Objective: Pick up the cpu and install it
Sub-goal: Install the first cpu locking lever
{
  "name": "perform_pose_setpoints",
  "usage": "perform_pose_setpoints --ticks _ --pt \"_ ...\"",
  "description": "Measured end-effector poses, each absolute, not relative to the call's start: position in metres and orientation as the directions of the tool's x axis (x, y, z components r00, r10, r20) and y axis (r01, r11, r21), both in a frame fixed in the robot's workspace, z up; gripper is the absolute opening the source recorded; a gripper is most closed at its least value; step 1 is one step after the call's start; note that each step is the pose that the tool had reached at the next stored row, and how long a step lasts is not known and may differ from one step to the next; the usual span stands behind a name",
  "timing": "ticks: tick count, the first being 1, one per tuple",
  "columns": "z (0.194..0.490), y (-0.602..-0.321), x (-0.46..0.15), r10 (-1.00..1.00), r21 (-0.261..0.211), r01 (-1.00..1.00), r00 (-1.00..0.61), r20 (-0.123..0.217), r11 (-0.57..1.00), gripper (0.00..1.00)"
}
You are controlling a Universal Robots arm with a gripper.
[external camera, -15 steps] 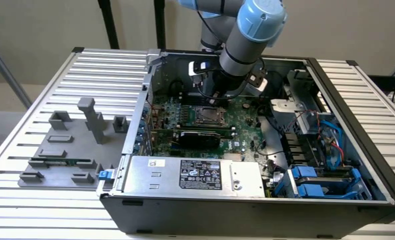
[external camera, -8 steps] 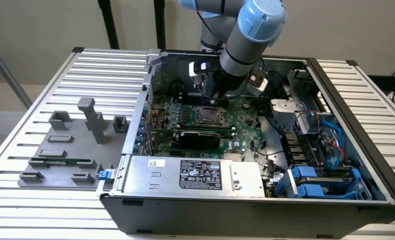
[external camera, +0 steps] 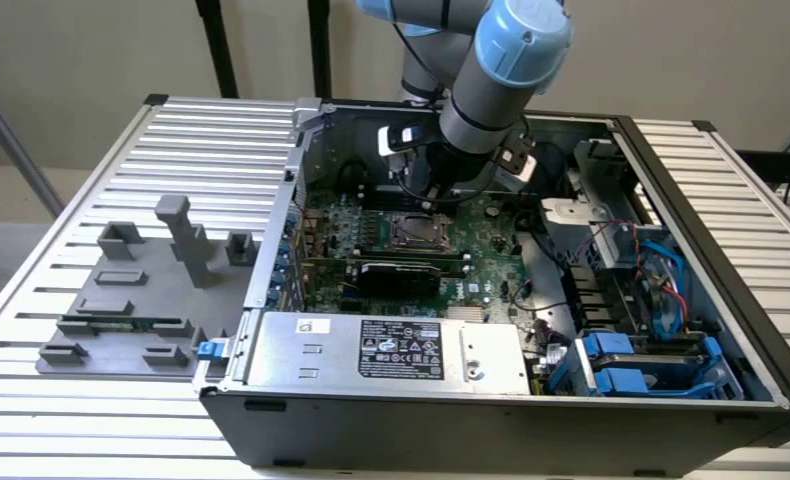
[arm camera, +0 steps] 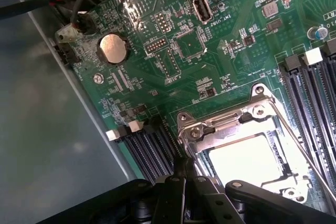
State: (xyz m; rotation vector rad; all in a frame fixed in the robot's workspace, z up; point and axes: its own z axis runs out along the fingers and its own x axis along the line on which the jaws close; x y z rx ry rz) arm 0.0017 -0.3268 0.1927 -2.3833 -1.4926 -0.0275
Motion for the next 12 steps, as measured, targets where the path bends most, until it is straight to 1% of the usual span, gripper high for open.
perform_pose_setpoints --ticks 12 --pt "0.1934 -0.3268 0.0030 0.878 -0.264 0.890 0.430 0.211 -0.372 0.11"
